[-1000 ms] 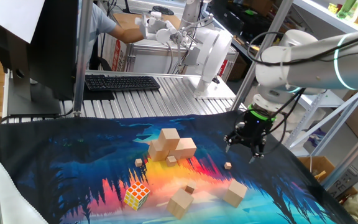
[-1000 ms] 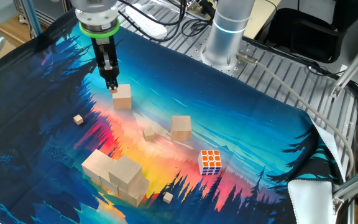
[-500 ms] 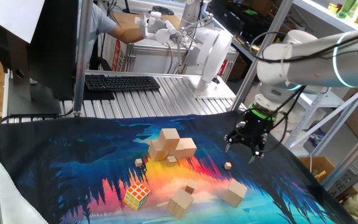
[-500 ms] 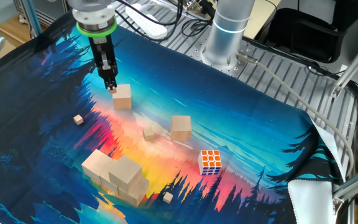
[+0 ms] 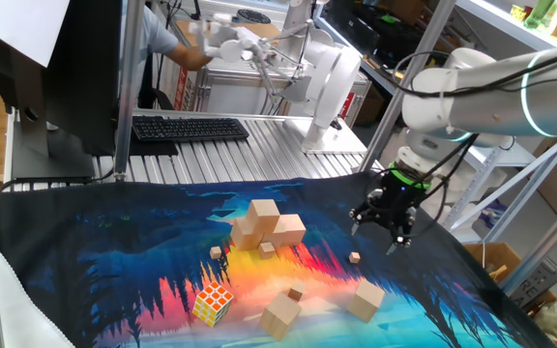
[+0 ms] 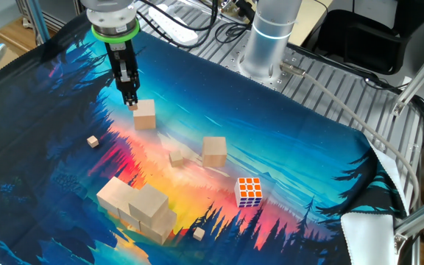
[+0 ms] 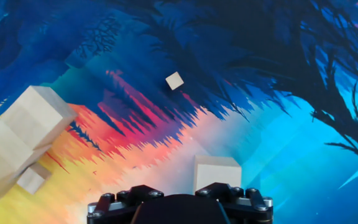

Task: Stack the blocks into a pyramid shape

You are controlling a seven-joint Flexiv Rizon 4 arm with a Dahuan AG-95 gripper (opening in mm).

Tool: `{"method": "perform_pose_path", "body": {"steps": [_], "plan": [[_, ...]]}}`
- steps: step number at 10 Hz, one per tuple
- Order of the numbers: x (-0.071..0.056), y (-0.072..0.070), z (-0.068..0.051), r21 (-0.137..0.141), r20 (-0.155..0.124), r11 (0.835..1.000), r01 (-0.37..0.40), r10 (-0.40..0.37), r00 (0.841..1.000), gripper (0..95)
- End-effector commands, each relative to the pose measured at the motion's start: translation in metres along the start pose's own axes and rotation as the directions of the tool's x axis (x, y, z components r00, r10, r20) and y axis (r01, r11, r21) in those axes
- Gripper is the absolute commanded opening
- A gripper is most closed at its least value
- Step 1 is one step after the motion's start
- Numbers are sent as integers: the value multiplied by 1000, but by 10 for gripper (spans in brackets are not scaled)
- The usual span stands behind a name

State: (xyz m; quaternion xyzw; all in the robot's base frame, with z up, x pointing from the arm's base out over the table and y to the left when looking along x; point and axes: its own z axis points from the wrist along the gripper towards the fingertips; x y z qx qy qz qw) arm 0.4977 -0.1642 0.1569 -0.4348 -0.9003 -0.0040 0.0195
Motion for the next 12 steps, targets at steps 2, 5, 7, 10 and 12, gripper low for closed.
{"method": "perform_pose_path", "body": {"steps": [2, 5, 7, 10, 12], "plan": [[0, -2, 1, 6, 26, 1000, 23, -23, 999, 760], [8, -13, 6, 8, 34, 1000, 0, 0, 999, 760], [12, -20, 11, 7, 34, 1000, -4, 4, 999, 760], [12, -31, 20, -4, 33, 1000, 2, -2, 999, 950], [8, -36, 26, -16, 25, 1000, 11, -10, 1000, 950]]}}
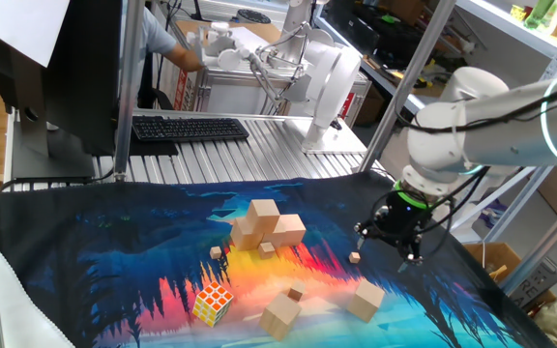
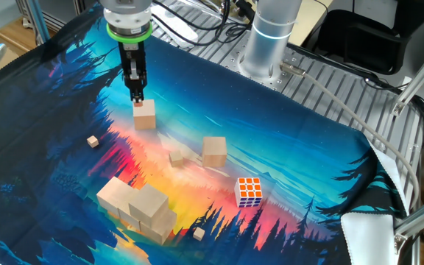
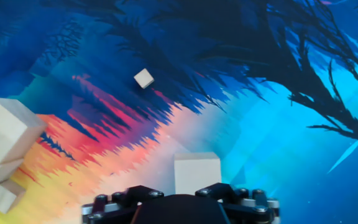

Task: Stack the blocks into a pyramid shape

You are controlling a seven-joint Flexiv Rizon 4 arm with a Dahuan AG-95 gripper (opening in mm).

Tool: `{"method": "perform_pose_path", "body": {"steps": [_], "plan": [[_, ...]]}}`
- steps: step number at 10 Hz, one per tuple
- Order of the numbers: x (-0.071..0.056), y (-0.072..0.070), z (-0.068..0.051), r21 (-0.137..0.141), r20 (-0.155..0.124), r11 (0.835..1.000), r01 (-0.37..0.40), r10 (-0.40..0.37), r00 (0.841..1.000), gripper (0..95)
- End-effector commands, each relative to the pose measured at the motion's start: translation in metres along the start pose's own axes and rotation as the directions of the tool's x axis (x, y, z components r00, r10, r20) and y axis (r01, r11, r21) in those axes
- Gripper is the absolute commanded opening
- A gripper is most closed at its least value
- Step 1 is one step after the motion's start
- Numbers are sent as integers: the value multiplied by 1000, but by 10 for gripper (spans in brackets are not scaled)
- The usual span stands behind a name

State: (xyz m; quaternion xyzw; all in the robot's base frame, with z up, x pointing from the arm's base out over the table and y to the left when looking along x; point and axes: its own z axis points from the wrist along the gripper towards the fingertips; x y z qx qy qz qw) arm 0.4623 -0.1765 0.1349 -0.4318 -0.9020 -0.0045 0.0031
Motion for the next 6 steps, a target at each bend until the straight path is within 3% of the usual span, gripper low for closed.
{"method": "perform_pose_path", "body": {"steps": [1, 2, 6], "plan": [[-6, -3, 6, -10, -12, 1000, 3, -3, 1000, 950], [-7, -4, 10, -14, -11, 1000, 4, -4, 1000, 760], [-3, -7, 26, -29, -1, 1000, -3, 3, 1000, 760]]}}
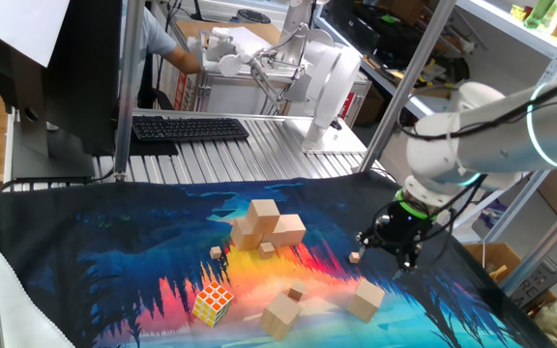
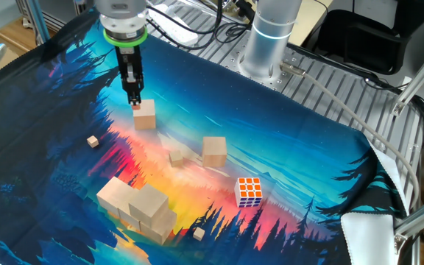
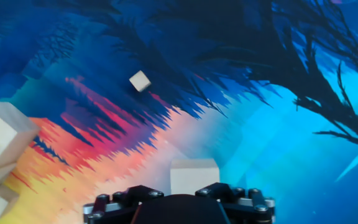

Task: Stack the blocks into a pyramid shape

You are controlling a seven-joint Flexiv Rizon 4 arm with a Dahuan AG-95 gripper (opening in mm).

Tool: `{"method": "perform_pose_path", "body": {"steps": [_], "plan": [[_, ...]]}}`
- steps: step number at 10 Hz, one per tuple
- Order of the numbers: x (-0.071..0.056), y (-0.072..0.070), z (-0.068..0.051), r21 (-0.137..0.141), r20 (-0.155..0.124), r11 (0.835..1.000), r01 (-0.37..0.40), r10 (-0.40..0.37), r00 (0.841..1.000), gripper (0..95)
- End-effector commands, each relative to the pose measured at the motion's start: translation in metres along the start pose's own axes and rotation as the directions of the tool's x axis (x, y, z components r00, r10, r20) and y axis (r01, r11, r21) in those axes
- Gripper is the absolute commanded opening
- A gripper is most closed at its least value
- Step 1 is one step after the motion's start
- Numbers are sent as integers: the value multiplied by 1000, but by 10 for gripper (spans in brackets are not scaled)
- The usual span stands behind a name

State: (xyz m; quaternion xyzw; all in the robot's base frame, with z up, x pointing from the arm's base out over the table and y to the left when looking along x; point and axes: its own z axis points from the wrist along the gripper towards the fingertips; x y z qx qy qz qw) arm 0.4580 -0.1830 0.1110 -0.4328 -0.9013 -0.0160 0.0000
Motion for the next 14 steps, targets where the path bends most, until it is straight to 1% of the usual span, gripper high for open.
{"method": "perform_pose_path", "body": {"steps": [1, 2, 7, 10, 11, 12, 13, 14], "plan": [[0, 0, 5, -11, 8, 1000, -6, 6, 1000, 760], [1, -1, 8, -15, 7, 1000, -10, 10, 1000, 950], [4, -5, 27, -43, 27, 999, -30, 31, 999, 950], [4, -6, 36, -51, 27, 998, -45, 46, 999, 950], [3, -6, 44, -61, 33, 997, -53, 55, 998, 950], [3, -7, 48, -67, 35, 996, -57, 60, 998, 950], [3, -8, 53, -75, 30, 995, -66, 69, 997, 950], [3, -8, 55, -77, 29, 995, -66, 68, 997, 950]]}}
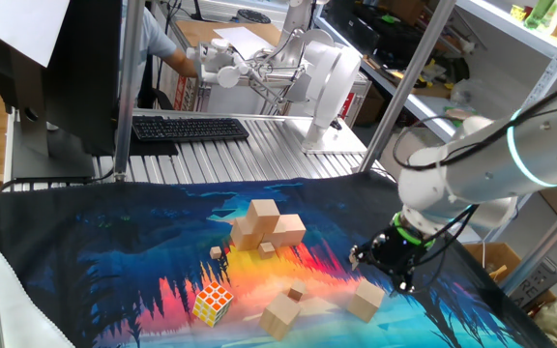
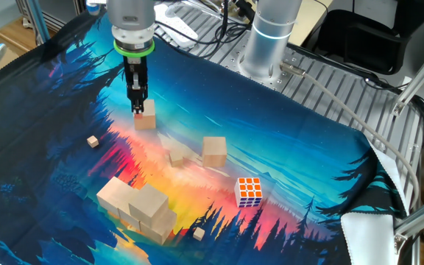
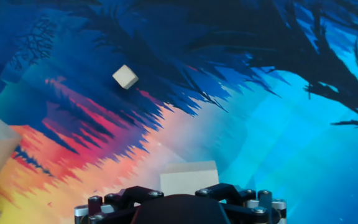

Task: Stack the blocks into a pyramid shape

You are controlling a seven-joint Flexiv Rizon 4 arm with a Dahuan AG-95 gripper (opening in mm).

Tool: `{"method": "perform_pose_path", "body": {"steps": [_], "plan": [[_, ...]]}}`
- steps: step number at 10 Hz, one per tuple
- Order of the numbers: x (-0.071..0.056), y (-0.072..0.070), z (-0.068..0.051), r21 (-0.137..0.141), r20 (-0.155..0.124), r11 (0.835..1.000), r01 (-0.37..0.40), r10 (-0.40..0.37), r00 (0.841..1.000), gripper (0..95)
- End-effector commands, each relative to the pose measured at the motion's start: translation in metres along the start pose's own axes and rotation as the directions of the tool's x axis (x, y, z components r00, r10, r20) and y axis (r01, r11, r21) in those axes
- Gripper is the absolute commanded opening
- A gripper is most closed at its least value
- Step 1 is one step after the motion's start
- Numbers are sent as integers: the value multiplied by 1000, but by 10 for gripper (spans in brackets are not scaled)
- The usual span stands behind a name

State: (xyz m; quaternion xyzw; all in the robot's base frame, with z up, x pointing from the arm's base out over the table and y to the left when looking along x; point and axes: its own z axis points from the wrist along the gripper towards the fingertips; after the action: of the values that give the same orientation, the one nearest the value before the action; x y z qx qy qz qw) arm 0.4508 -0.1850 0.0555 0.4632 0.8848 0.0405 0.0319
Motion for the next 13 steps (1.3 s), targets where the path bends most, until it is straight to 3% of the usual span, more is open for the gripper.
{"method": "perform_pose_path", "body": {"steps": [1, 13], "plan": [[0, 0, 0, -5, -8, 1000, -2, 2, 1000, 950], [4, -6, 15, -37, -26, 999, -12, 11, 1000, 950]]}}
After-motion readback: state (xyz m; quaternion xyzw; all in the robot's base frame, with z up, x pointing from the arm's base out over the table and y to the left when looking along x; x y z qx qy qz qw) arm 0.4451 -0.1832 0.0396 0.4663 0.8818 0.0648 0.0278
